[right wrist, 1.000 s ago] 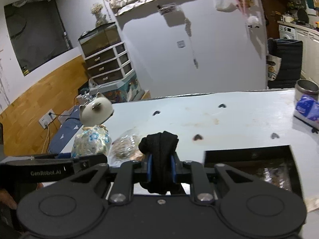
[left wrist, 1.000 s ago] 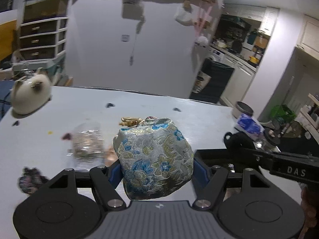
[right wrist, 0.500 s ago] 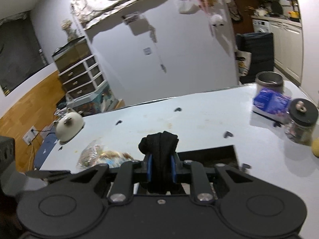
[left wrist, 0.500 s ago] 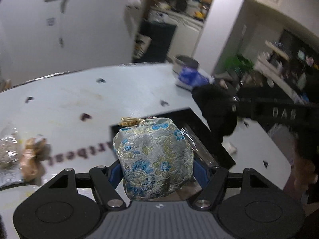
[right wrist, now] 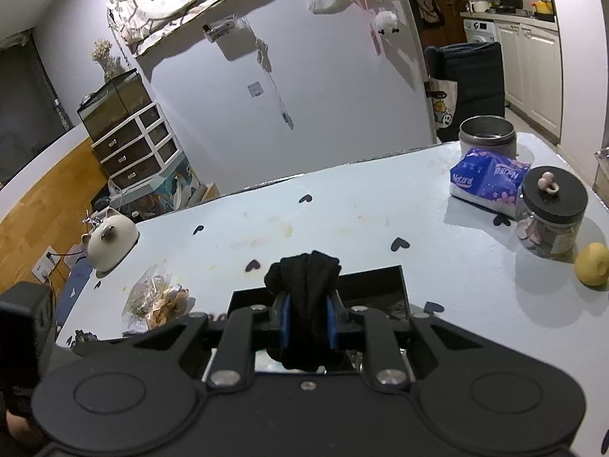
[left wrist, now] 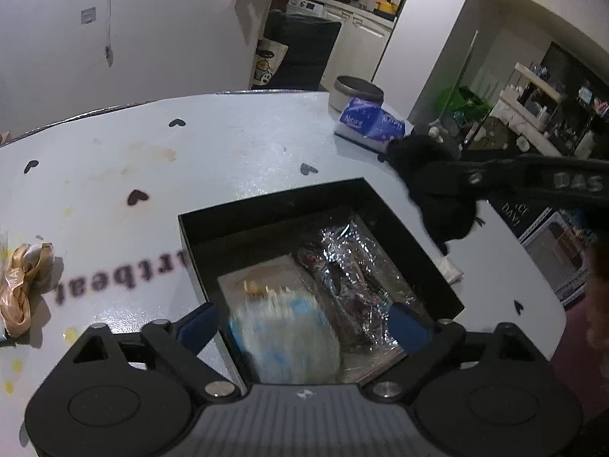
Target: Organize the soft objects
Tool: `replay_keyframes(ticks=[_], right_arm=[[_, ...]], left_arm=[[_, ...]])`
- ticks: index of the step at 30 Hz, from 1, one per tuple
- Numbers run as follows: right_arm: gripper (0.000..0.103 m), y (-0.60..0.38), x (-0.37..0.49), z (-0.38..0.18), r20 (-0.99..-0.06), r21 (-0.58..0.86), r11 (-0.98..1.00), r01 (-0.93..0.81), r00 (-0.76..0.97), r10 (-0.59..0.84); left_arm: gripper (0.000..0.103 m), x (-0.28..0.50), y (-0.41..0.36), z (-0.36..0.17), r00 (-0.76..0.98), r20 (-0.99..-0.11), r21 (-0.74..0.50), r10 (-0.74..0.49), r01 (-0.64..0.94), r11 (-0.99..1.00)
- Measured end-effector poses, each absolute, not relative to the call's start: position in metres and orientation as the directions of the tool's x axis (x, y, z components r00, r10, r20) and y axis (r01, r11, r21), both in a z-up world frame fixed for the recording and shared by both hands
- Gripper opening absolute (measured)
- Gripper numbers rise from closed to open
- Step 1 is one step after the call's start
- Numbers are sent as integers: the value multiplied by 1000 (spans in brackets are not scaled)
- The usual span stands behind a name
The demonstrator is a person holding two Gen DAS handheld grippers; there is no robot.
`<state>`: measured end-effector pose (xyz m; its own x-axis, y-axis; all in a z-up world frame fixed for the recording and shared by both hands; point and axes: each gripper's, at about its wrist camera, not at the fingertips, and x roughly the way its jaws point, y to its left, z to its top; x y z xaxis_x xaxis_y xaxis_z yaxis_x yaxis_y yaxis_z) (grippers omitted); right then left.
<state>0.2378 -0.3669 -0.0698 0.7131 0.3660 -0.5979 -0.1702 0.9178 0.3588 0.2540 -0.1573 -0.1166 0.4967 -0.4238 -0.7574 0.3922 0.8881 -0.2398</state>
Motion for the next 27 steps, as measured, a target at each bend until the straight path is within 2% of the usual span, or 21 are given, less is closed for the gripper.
replay_keyframes(ticks=[1,5,9,11,18,25,27], right_arm=[[20,-365,241,-72,-603,361,916,-173,706,371],[20,-356,258,-82,-635,356,911,-210,661,400],[20,-338,278,-92,-681,312,904,-293,594,428],[20,-329,287,-95,-695,291,900,-324,575,431],[20,-313,315,-112,-745,289,889,-354,500,441],[21,-316,333,-143,-783,366,904,-221,452,427],[25,-318,335,-150,-790,379,908,-175,450,417]], left_arm=[[74,254,-157,-116,495,-757,-243,-426,392,887],[60,262,-159,-121,470,-766,-262,-439,396,880],[58,276,-165,-131,451,-772,-275,-448,399,875],[53,285,-167,-141,431,-782,-287,-450,393,874],[51,286,-182,-156,366,-826,-240,-429,460,855],[51,278,-182,-156,353,-833,-235,-425,469,851],[52,279,-178,-154,364,-826,-247,-430,452,857]])
